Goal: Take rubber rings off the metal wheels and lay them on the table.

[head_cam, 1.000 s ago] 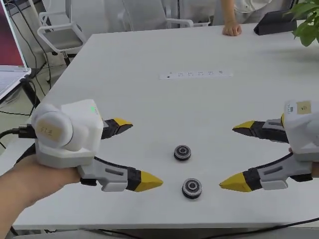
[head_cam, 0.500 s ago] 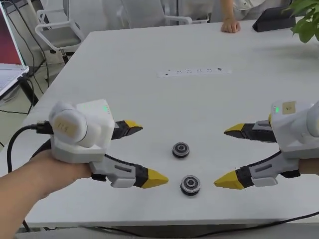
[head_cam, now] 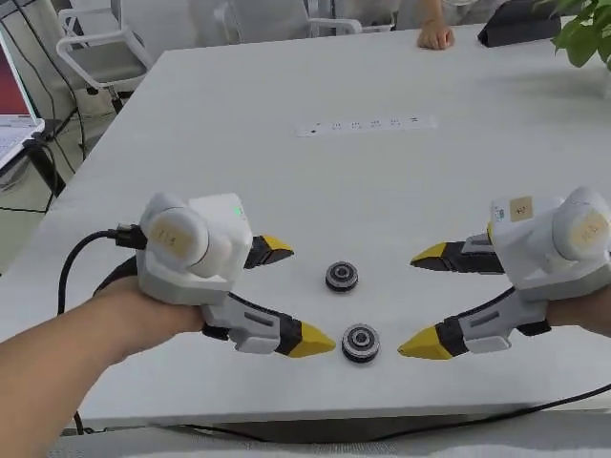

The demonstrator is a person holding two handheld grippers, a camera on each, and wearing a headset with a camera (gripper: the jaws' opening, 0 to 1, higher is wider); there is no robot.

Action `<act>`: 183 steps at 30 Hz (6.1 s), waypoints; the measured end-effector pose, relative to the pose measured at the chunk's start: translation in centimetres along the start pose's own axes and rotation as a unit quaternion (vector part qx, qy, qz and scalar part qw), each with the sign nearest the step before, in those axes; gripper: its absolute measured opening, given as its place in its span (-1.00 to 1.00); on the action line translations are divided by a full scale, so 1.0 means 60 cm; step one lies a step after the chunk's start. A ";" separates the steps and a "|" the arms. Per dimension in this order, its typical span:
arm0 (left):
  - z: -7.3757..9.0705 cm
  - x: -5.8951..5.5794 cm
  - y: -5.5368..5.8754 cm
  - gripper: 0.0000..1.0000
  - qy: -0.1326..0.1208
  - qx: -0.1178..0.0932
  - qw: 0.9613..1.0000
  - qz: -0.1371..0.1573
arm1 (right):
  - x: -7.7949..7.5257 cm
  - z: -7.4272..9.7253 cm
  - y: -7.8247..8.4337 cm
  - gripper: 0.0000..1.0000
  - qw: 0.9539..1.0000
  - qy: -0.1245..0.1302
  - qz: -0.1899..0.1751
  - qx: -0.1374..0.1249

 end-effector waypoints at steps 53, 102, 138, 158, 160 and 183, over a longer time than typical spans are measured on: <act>-0.121 -0.039 0.055 -0.83 0.068 0.057 0.996 -0.012 | 0.011 -0.040 0.050 0.24 0.999 -0.031 -0.017 0.037; -0.119 -0.040 0.058 -0.86 0.036 0.043 0.998 0.001 | 0.016 -0.103 0.056 -0.51 0.996 -0.073 -0.046 0.030; -0.118 -0.036 0.061 -0.86 0.028 0.036 0.999 0.018 | 0.012 -0.088 0.060 -0.73 0.997 -0.061 -0.023 0.044; -0.119 -0.037 0.060 -0.86 0.022 0.038 0.999 0.019 | 0.006 -0.084 0.072 -1.00 0.991 -0.047 -0.115 0.056; -0.119 -0.037 0.060 -0.86 0.021 0.040 0.999 0.019 | 0.003 -0.083 0.072 -1.00 0.988 -0.045 -0.135 0.052; -0.118 -0.036 0.060 -0.86 0.021 0.038 0.999 0.019 | 0.000 -0.069 0.064 -1.00 0.962 -0.038 -0.268 0.022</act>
Point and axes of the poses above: the centre of the closed fingertips' face, and the gripper's own axes: z roughly backward along the fingers, x roughly to its left, y roughly out of its underside, the point moved 6 cm from there along z, roughly backward along the fingers, and after that the axes turned 6 degrees about -x, right-handed, at the moved point
